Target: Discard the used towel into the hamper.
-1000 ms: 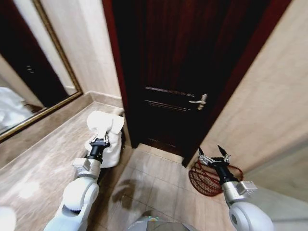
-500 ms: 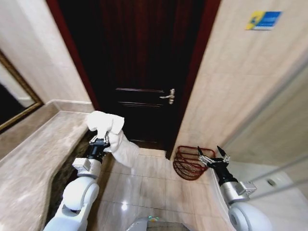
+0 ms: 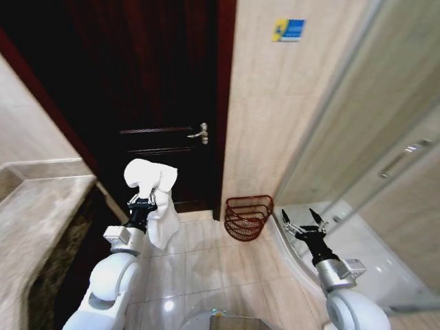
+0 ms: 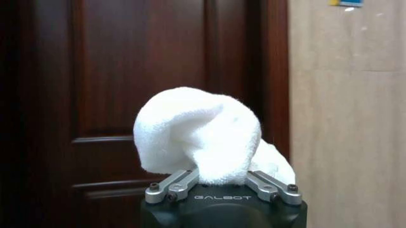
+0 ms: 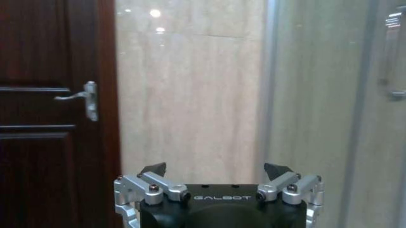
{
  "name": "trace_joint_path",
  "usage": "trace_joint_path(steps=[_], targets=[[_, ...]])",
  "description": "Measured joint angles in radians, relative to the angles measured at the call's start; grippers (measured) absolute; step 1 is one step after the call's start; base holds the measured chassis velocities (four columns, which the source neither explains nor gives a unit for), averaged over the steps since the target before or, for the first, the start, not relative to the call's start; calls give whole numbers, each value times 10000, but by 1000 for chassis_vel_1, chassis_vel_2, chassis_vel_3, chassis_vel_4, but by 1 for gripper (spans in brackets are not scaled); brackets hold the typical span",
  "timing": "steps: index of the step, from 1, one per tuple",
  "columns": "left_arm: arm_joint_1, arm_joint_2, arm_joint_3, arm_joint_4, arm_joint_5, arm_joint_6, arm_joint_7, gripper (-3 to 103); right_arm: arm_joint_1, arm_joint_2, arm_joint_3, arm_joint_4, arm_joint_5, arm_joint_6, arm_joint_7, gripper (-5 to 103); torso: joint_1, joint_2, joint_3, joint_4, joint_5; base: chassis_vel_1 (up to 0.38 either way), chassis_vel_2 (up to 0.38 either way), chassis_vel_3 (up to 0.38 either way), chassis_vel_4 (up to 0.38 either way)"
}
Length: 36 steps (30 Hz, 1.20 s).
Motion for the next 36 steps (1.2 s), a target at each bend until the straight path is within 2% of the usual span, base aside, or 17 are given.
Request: trace_joint_path(steps=[14,18,22,36], targets=[[27,-182,67,139,-30,-319,210,7,-85,81,5,-147,72,375,0,100,0,0,0,-2,2,-75,-138,-128,-76],[22,-240,92,229,-162,-492,452,7,-53,156,-20,-181,7,576,142,100,0,0,0,3,1,0,0,0,0],[-40,-253,139,504,-415,-982,958,7,-42,190,10,-275,-116,833,350,100,1,0,0,1,0,0,0,0,0],[-99,-191,202,554,-474,-1027,1072,7,-226,230,239,-349,-17,1146,510,100,-1,1,0,0,2,-6,7,4,-7]])
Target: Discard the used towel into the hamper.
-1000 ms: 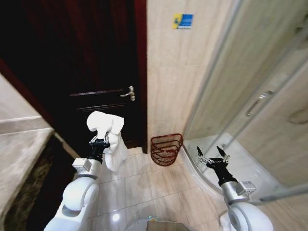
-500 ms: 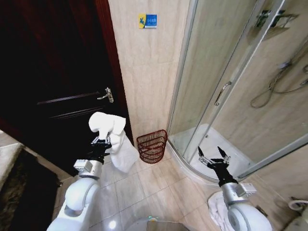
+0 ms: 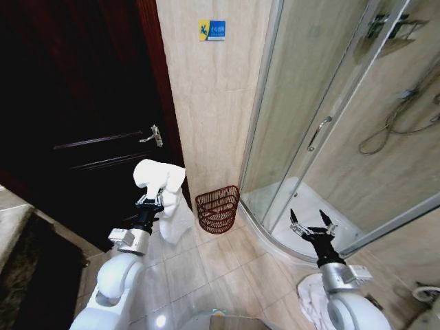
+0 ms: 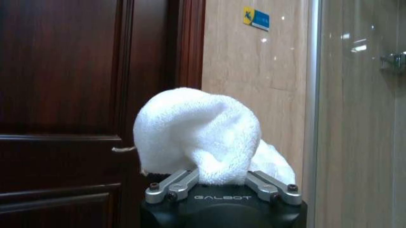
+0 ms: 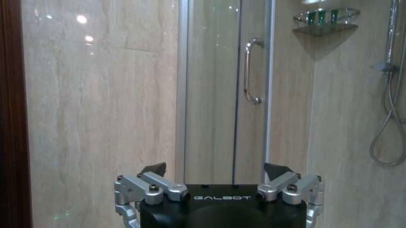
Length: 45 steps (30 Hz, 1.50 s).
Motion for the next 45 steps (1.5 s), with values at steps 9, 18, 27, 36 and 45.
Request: trace_joint_path(steps=[9,18,27,36,45], targets=[[-104,143,2,45,-131,48,29,7,-36,62,42,84,-21,-14,17,100,4,-1,1,2,0,-67,79,77,-67],[-220,243,50,146,-211,60,44,7,-89,77,144,103,-3,-20,18,100,2,-1,1,0,-1,-43,39,47,-36],[-227,238,76,175,-190,49,133,7,-140,94,178,103,2,-12,11,100,1,0,1,1,-1,-36,50,37,-46],[-223,257,39,168,-179,-2,145,7,-135,90,169,105,-2,-4,8,100,1,0,1,1,-1,-46,40,47,-38],[-171,240,13,139,-82,-6,145,7,-136,75,151,118,-12,-4,-9,100,1,-1,1,1,-2,-65,46,50,-65]])
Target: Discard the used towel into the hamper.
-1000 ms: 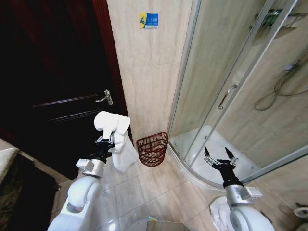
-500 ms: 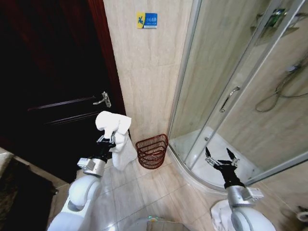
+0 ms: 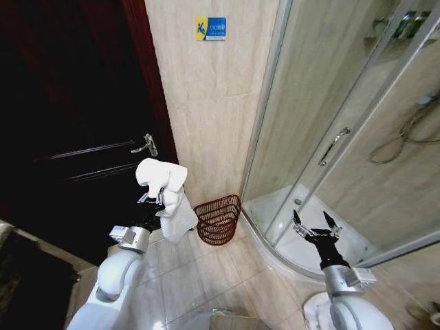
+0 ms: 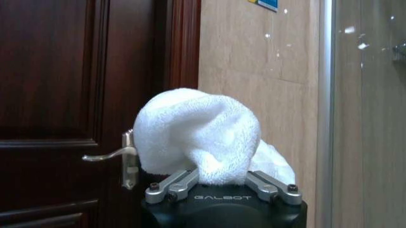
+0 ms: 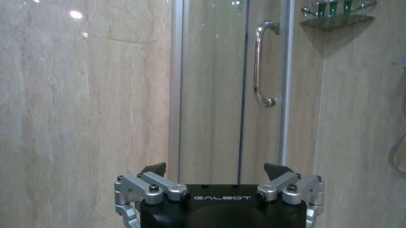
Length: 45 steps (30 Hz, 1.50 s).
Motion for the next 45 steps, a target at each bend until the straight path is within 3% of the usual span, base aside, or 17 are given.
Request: trace_joint_path(steps=[30,38,45], targets=[[50,-83,-1,138,487,-95,184,7,-71,4,25,-58,-10,52,-6,100,0,0,0,0,2,-79,10,12,-79],[-68,-86,178,538,484,-391,367,7,-131,69,-14,-22,-25,56,84,100,2,0,0,-2,1,-64,-17,-11,-72],[-655,317,440,1261,263,-480,383,7,-146,118,-13,-5,-155,41,121,100,-1,2,0,1,1,0,0,0,0]])
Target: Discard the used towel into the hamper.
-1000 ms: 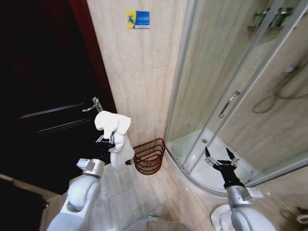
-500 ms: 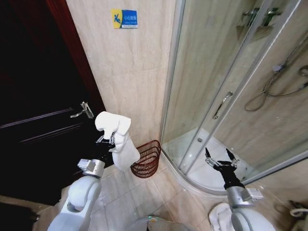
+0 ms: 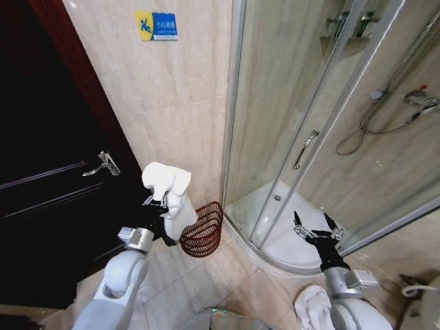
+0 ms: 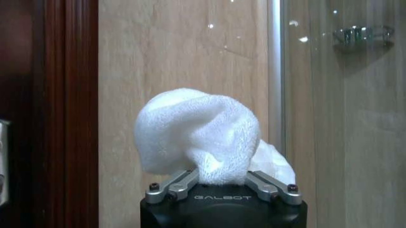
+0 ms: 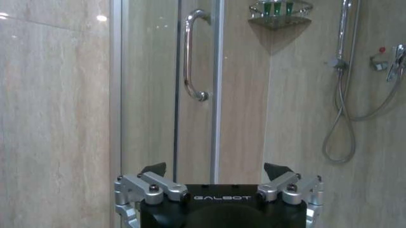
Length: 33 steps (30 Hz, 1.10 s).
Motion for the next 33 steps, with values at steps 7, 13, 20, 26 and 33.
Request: trace_joint_path(steps=[7,13,20,26,33], targets=[[-808,336,344,1005,-366,-68,136,7,158,198,-88,32,-338,-295,42,100,1,0,0,-2,0,0,0,0,0],[-1652,420,790,2292,-520,-300,266,7,291,303,-91,43,-590,-499,143,100,1,0,0,-2,0,0,0,0,0],[-2248,151,1184,4301,-461,-1203,739,7,234,456,-3,38,-697,-532,201,100,1,-1,1,0,-1,0,0,0,0],[-2855,-167,1265,5809,175,-2095,810,7,93,467,82,-1,-696,-436,208,100,1,-1,0,-4,1,0,0,0,0],[-3071,-192,952,6677,422,-2414,829,7,93,445,99,-14,-655,-406,197,100,1,-1,0,0,-1,0,0,0,0]])
